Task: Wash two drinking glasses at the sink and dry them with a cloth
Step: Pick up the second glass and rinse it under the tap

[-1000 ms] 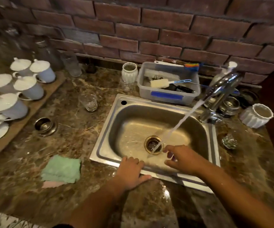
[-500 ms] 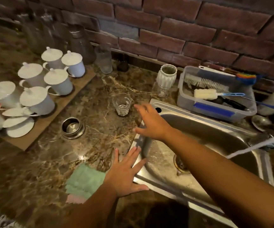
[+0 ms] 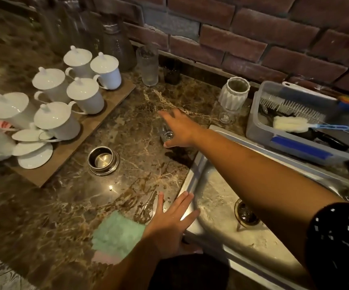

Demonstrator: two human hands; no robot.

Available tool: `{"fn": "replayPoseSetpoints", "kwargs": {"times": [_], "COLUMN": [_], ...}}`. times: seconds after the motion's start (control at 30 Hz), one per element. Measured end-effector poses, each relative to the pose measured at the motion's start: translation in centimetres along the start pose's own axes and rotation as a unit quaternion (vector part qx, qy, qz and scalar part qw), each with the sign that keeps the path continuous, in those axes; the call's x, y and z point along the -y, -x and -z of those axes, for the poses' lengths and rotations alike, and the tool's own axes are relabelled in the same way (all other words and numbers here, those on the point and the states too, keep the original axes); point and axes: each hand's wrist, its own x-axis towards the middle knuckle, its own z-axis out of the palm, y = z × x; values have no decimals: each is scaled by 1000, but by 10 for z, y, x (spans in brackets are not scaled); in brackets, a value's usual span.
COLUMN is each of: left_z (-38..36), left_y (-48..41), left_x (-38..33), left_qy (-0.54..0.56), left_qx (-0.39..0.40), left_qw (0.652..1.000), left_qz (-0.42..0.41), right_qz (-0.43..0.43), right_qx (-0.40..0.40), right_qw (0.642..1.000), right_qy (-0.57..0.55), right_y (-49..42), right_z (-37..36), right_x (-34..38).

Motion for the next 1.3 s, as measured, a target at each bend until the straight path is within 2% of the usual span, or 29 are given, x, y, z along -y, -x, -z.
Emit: {"fn": "replayPoseSetpoints", "kwargs": {"times": [0.2, 0.27, 0.33, 0.43, 0.57, 0.73, 0.8, 1.03, 1.1, 1.2, 1.23, 1.27, 1.3], "left_z": [-1, 7, 11, 13, 22, 10, 4, 14, 24, 40, 45, 51, 58], "left_y": [-1, -4, -5, -3, 0, 3, -4, -24, -32, -52, -62, -71, -80], "left_x": [-1, -4, -5, -9, -14, -68, -101, -148, -153, -175, -187, -198, -210], "left_qy": [3, -3, -11, -4, -15, -34, -27, -35, 20, 193, 272, 366, 467], "left_qx": [19, 47, 98, 66, 103, 108, 102, 184, 202, 200, 177, 151, 126], "left_qw": [1000, 999, 995, 998, 994, 993, 994, 978, 974, 951, 931, 893, 837], "left_qz": [-2, 9, 22, 23, 26, 16, 37, 94, 98, 137, 169, 211, 255], "right_qz": [-14, -25, -31, -49, -77, -116, -136, -185, -194, -199, -201, -203, -205], "right_qx": [3, 2, -2, -11, -38, -49, -37, -33, -46, -75, -85, -95, -106], "right_qw": [999, 999, 999, 998, 996, 991, 989, 980, 978, 973, 971, 969, 966], "right_qy": [29, 31, 41, 40, 7, -38, -41, -61, -65, -87, -95, -106, -119], "right_y": [12, 30, 56, 107, 194, 305, 337, 405, 412, 420, 420, 420, 419], "right_z": [6, 6, 8, 17, 30, 36, 31, 1, 0, 4, 6, 8, 9], "right_x": [3, 2, 1, -4, -12, -27, -33, -71, -80, -90, -92, -94, -95]}}
